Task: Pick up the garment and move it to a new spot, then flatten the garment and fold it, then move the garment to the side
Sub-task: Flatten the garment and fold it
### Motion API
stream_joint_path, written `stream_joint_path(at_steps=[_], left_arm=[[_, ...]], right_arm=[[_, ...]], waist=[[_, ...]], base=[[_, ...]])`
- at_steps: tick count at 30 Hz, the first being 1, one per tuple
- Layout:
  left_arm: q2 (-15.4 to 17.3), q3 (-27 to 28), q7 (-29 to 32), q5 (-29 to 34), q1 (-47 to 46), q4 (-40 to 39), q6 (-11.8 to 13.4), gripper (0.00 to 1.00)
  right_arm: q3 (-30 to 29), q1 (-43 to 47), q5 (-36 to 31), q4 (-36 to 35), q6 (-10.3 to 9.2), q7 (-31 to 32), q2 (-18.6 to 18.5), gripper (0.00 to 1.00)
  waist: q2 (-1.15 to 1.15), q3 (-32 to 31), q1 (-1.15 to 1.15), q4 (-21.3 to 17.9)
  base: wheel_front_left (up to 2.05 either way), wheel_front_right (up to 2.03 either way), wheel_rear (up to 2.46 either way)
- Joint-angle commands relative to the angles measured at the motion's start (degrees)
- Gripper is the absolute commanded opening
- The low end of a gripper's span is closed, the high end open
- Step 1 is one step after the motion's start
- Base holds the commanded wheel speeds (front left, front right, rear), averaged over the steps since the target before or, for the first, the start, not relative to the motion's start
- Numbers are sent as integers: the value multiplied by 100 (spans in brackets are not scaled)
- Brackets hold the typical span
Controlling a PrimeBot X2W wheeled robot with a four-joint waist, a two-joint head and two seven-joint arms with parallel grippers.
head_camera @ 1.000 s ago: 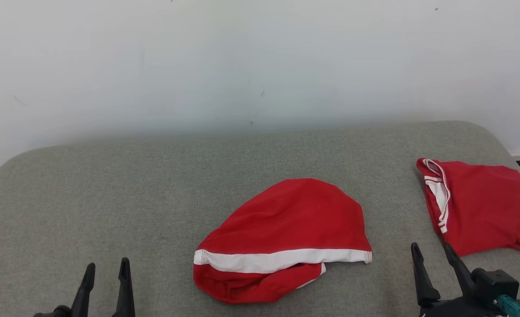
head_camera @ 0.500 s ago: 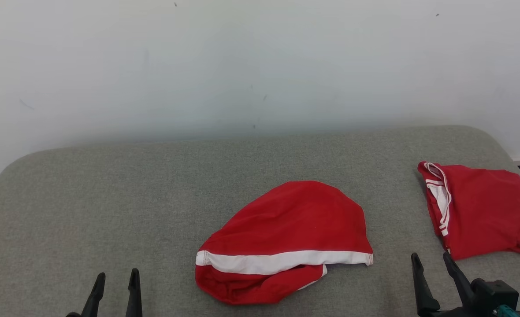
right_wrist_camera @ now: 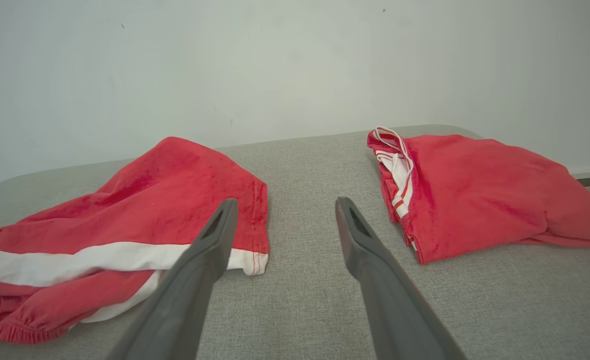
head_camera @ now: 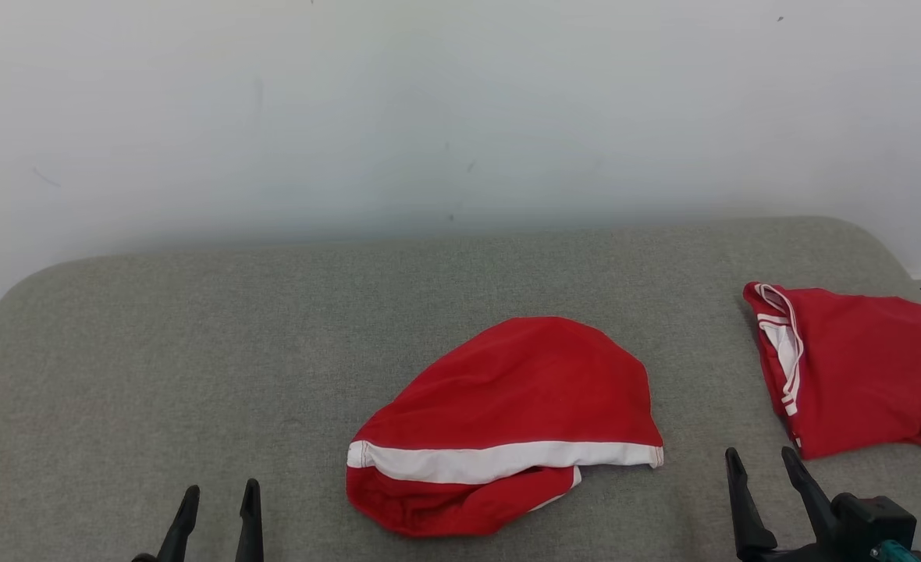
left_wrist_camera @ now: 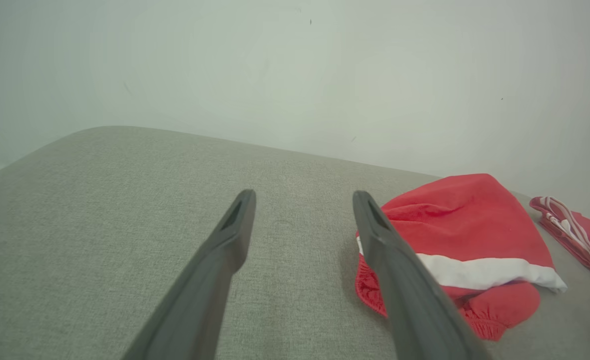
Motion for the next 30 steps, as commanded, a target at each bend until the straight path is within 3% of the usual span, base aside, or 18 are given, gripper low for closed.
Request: stream_joint_path(at_steps=[1, 7, 11, 19, 30], left_arm=[[-5, -9, 2, 16, -10, 24, -22, 100], [0, -167, 107, -13, -237, 271, -29, 100], [26, -434, 550, -163, -652, 639, -30, 100], [52, -995, 1191, -434, -1535, 1502, -28, 100], [43, -1418, 1389, -666, -2419, 2359, -31, 100]], right_arm=[[-2, -22, 17, -3, -15, -22, -11, 100], [82, -193, -16, 21, -15, 97, -78, 100], [231, -451, 24, 203, -15, 404, -129, 100], [532, -1038, 134, 958, -15, 1045, -91, 100], [623, -1894, 157, 1918, -15, 1203, 65, 100]], waist=[[0, 16, 0, 6], [0, 109, 0, 6], [0, 217, 0, 8], [0, 444, 0, -31], [0, 934, 0, -70]], base=[[0, 0, 0], [0, 0, 0], [0, 0, 0], [0, 0, 0], [0, 0, 0]])
